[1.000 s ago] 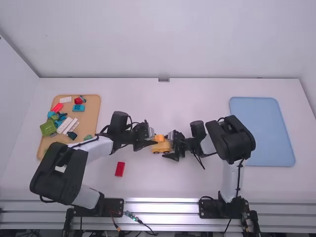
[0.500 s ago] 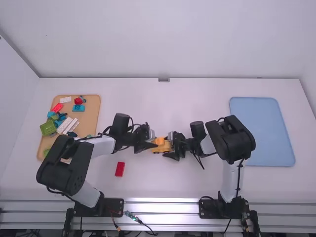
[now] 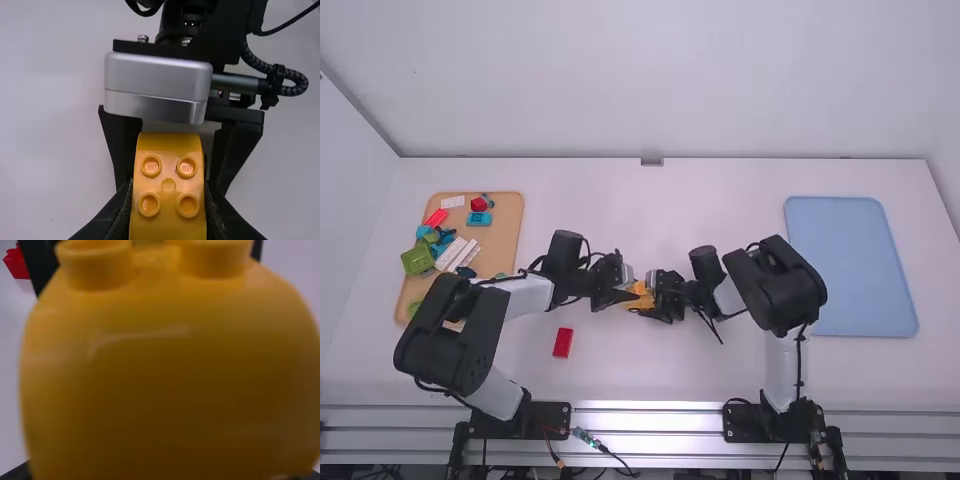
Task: Assemble lego blocks to make yellow taxi
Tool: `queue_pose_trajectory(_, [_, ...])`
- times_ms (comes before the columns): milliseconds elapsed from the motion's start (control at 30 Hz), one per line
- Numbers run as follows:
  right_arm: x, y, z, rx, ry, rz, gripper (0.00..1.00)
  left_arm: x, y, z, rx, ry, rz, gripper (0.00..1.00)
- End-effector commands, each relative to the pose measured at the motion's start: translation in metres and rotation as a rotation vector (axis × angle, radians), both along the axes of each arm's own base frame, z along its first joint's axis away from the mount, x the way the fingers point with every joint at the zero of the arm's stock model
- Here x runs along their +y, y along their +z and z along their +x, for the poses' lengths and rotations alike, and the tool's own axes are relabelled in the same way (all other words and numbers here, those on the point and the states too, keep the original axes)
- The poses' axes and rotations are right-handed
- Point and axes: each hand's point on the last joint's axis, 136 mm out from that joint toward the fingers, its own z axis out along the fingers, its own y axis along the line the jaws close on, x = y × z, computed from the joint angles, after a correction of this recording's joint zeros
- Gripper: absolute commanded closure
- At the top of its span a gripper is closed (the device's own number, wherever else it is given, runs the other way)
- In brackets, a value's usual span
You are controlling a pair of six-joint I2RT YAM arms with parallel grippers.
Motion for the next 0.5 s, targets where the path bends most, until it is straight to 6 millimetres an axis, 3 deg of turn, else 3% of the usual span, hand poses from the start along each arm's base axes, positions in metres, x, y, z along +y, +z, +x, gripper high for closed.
queue_pose_trajectory(0, [-0.003, -0.007, 0.003, 0.005, -0.018, -0.021, 0.3, 0.001, -0.005, -0.006, 0.022, -0.01, -0.003, 0.98])
queue_pose_trajectory(267, [-0.002, -0.006, -0.001, 0.026, -0.006, -0.01, 0.3, -0.001, -0.016, 0.0, 0.04, -0.016, -0.009, 0.98])
queue_pose_trajectory(467, [-0.009, -0.006, 0.004, 0.037, -0.036, -0.008, 0.24, -0.003, -0.019, 0.001, 0.052, -0.046, -0.006, 0.98])
